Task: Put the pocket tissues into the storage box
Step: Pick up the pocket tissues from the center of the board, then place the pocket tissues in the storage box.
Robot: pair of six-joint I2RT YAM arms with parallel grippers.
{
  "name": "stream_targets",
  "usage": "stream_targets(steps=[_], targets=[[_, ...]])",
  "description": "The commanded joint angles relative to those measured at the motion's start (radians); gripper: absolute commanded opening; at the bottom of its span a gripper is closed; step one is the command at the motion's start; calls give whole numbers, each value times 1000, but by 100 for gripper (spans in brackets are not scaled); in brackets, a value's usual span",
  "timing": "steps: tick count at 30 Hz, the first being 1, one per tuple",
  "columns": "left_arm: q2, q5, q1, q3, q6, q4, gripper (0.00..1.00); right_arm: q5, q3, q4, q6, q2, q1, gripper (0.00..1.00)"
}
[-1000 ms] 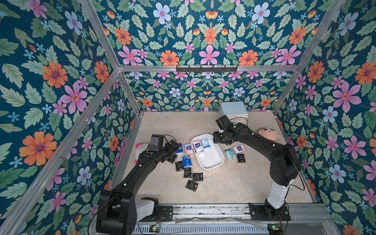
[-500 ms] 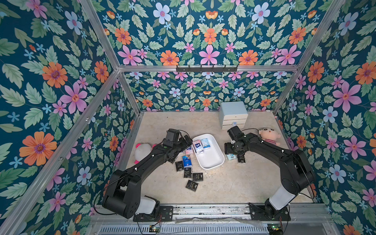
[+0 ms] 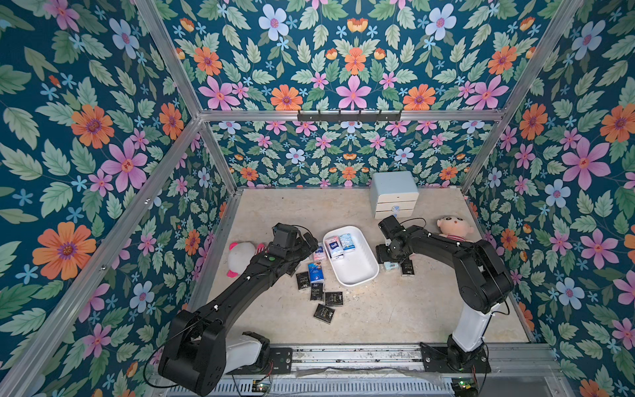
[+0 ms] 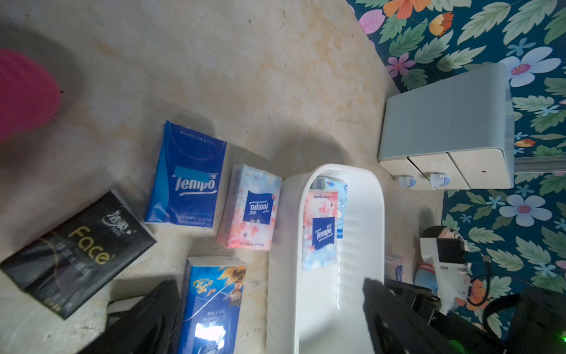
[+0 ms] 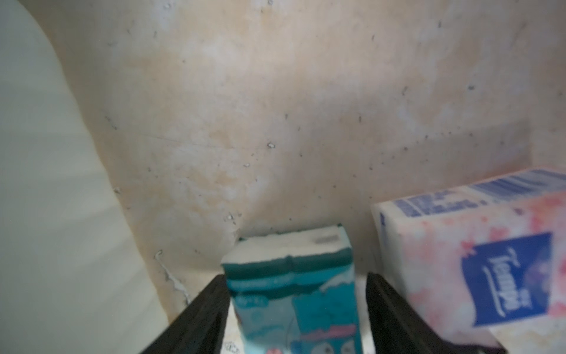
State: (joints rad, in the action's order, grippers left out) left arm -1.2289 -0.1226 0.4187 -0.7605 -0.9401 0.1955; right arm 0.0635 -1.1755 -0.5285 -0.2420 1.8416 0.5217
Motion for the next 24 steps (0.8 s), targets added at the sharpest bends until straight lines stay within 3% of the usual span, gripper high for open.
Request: stream_targets(steps=[1,6,12,20,24], targets=[[22,38,0,9,-14,5,99,27,-21,-4,16,11,2,68],[29,54,-1,31,0,18,99,40,-76,-49,-2,-14,0,52],[32,84,-3,89,19,11,99,35,-203,-116,-29,-51,2,51],[65,146,-24,106,97,103,99,-140,-304,3,-101,-40,12,51],[90,214,-26,99,127,186,99,-162,-371,17,-88,17,60,51]])
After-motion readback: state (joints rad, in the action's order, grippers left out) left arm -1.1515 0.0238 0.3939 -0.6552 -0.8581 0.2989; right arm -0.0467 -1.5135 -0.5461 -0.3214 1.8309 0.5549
